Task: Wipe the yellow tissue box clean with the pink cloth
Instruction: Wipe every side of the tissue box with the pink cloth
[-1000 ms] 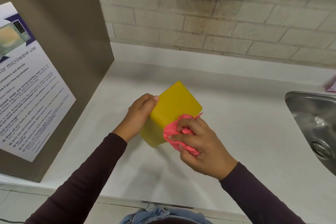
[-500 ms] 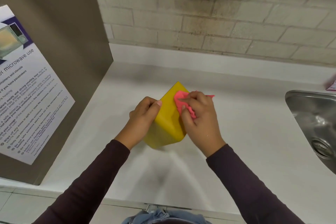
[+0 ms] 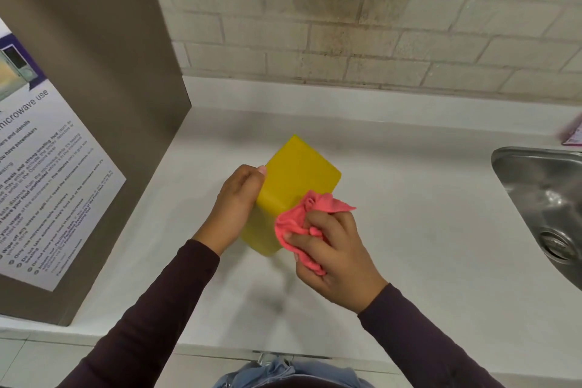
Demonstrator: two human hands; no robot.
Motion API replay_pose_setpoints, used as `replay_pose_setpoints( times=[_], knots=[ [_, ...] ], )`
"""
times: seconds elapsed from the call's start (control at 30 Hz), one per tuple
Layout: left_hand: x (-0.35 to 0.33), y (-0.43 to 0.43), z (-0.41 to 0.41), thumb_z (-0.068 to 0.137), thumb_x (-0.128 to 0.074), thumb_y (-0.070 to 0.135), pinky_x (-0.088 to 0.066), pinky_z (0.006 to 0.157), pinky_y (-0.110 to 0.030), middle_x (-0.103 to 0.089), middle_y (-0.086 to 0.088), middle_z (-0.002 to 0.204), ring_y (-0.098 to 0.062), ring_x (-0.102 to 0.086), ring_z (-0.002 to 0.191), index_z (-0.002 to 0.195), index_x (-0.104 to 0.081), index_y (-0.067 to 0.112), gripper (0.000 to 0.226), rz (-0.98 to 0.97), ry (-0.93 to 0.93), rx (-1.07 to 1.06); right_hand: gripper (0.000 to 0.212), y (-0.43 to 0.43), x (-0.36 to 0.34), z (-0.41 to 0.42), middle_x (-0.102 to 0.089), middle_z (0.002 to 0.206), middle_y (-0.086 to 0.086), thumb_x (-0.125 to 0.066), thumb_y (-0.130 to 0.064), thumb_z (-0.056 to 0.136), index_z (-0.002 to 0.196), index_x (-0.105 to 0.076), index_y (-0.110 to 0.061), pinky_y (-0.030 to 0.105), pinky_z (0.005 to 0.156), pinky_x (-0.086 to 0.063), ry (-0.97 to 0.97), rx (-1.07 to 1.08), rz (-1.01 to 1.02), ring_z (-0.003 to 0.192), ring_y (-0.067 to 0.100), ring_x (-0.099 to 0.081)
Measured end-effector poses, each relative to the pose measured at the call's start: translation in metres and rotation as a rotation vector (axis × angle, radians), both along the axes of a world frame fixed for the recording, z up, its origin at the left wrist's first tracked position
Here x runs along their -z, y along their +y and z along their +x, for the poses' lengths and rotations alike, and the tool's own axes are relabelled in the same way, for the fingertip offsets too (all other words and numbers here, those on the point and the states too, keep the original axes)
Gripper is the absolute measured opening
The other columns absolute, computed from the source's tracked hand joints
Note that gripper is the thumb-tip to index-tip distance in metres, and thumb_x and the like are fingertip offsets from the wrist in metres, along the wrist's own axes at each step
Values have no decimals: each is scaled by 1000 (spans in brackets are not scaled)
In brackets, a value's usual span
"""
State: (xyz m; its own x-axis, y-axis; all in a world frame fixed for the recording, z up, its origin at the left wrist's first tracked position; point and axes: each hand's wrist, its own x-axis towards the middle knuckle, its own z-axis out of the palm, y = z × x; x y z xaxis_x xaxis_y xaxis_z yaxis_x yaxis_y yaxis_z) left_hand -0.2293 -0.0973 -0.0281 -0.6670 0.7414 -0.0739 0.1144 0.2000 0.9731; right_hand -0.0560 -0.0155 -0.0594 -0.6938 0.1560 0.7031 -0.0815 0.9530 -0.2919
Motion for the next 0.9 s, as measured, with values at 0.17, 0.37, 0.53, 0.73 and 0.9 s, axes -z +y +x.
replay_pose_setpoints(
  times=[0.17, 0.37, 0.53, 0.73, 0.9],
  knots=[
    [-1, -2, -5, 75, -38, 58, -41, 87, -45, -56, -20, 98, -32, -54, 93, 103, -51, -2, 68, 3, -73, -47, 19, -18, 39, -15, -38, 114, 0, -57, -12, 81, 99, -51, -16, 17, 104, -28, -1, 86, -409, 110, 15, -40],
    [3, -9, -5, 79, -34, 55, -43, 86, -45, -57, -26, 110, -32, -56, 95, 106, -52, 0, 63, 19, -91, -99, 13, -27, 72, -25, -44, 108, 0, -56, 0, 83, 82, -54, -12, 15, 95, -32, -233, 62, -699, 108, 13, -42],
    [4, -8, 7, 70, -42, 65, -41, 78, -33, -59, -1, 92, -16, -55, 87, 89, -54, 20, 50, 45, -19, -82, 37, -23, 65, -17, -54, 90, 0, -53, -3, 81, 68, -50, -37, 24, 81, -41, -330, 133, -970, 86, 6, -52],
    [4, -4, 25, 52, -51, 78, -46, 92, -41, -53, 6, 110, -18, -53, 108, 104, -47, 33, 69, -95, 77, -3, 12, 16, 53, 9, -66, 84, 8, -55, -5, 87, 80, -64, -8, 24, 68, -45, -276, 463, -1288, 77, 14, -59],
    [11, 5, 39, 47, -60, 79, -25, 110, -42, -41, 12, 127, -17, -33, 126, 128, -37, 29, 99, -259, 389, 73, 17, 41, 40, 38, -64, 89, 16, -49, -11, 91, 85, -65, -6, 34, 65, -43, -16, 545, -1579, 78, 26, -58]
  ],
)
